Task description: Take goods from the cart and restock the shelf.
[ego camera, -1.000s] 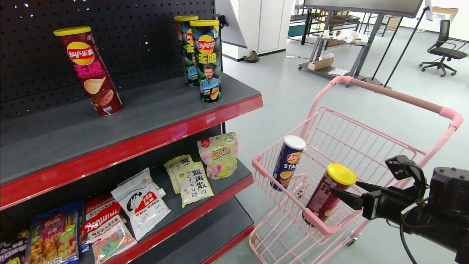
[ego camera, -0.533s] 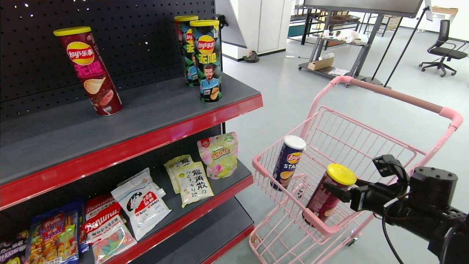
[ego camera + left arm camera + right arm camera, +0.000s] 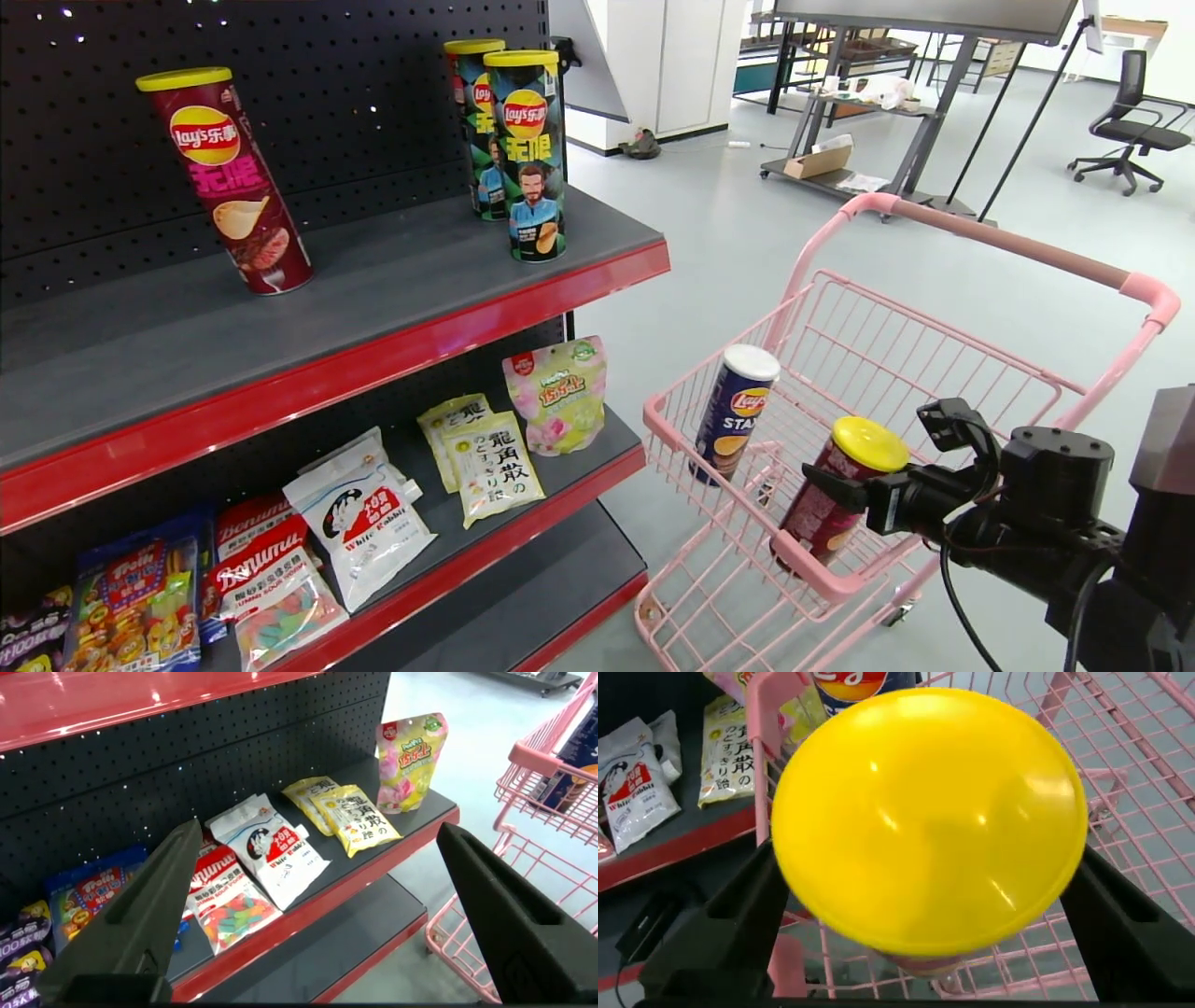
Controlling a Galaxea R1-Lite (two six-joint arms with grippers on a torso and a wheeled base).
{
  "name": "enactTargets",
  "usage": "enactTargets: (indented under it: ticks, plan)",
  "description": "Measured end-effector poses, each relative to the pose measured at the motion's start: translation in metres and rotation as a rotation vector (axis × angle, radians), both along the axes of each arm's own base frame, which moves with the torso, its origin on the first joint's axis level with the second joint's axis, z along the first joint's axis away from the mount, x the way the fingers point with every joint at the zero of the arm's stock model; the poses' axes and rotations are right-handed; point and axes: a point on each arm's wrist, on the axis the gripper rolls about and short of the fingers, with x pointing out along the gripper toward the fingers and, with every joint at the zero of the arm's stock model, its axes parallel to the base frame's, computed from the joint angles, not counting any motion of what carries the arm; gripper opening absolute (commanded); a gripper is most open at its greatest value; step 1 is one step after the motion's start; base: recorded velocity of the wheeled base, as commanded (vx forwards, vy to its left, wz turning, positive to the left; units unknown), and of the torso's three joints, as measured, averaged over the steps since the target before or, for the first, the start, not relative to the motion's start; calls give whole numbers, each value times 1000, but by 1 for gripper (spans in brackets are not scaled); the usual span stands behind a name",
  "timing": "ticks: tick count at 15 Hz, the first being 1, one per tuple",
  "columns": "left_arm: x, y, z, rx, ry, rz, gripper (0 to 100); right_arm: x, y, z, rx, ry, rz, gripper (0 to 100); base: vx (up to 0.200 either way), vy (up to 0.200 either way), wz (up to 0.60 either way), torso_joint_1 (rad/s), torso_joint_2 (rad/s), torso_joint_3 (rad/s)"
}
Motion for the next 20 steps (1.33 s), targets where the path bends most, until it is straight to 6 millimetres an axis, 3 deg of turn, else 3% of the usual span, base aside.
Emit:
enactTargets:
  ticks: [2,3,9,13,17,20]
  plan:
    - [0,0,0,0,0,0,100,6,1,-1,2,-10,-1,100,0,0,0,0,0,0]
    - [0,0,0,0,0,0,100,8,1,-3,2,-7,-1,0,0,0,0,0,0,0]
    - [0,0,0,0,0,0,100,14,13,-8,-11,-9,10,0,0,0,0,0,0,0]
    - [0,0,0,0,0,0,100,17,20,17,-54,-88,-43,0,0,0,0,0,0,0]
    - [0,0,0,0,0,0,100,21,19,84,-147,-152,-99,0,0,0,0,0,0,0]
    - [0,0,0,0,0,0,100,2,13,157,-260,-146,-226,0,0,0,0,0,0,0]
